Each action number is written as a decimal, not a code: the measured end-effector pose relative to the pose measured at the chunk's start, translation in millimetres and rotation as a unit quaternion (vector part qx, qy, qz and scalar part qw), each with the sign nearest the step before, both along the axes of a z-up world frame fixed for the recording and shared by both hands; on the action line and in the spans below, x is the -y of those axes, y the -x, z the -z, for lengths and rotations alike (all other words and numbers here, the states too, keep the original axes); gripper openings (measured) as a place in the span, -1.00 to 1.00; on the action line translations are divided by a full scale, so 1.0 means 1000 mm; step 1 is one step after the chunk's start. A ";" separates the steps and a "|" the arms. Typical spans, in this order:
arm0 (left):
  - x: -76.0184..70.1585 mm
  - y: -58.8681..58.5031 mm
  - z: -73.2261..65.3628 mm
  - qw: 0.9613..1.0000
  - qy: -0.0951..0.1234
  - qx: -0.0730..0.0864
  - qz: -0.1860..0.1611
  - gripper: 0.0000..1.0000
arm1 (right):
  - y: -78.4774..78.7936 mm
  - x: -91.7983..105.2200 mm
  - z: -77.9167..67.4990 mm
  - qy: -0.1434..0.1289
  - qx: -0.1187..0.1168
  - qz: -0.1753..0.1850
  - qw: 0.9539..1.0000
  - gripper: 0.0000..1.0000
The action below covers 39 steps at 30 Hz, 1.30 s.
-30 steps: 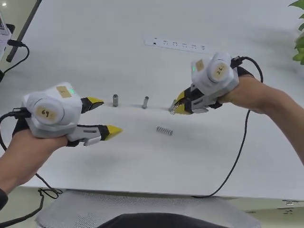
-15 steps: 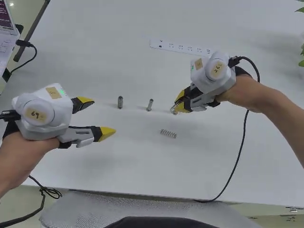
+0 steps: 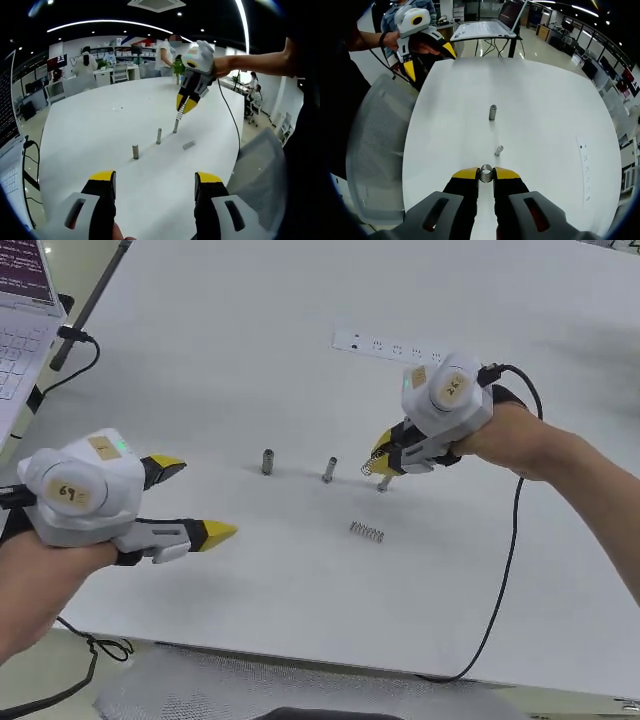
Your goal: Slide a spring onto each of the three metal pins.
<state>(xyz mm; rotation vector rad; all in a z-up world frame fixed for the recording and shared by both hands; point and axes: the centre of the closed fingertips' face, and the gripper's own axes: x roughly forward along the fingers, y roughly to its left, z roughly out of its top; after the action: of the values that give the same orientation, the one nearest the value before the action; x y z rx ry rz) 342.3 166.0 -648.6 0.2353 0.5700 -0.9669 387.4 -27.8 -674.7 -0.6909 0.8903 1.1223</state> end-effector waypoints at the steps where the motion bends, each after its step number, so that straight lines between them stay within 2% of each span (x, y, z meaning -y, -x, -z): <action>1: -0.002 0.001 0.001 1.000 -0.001 -0.001 -0.001 0.19 | 0.000 -0.001 0.000 0.001 0.000 0.000 1.000 -0.82; 8: -0.008 0.003 0.004 1.000 0.000 -0.007 -0.009 0.25 | -0.007 -0.008 0.000 -0.005 0.000 0.002 1.000 -0.82; 39: -0.023 0.003 -0.001 1.000 0.001 -0.007 -0.026 0.27 | -0.027 -0.029 0.017 0.001 -0.009 -0.011 1.000 -0.82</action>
<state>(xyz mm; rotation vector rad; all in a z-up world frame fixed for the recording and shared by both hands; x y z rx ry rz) 339.0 188.9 -647.9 0.2111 0.5860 -0.9198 414.8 1.5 -691.7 -0.6944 0.9017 1.1495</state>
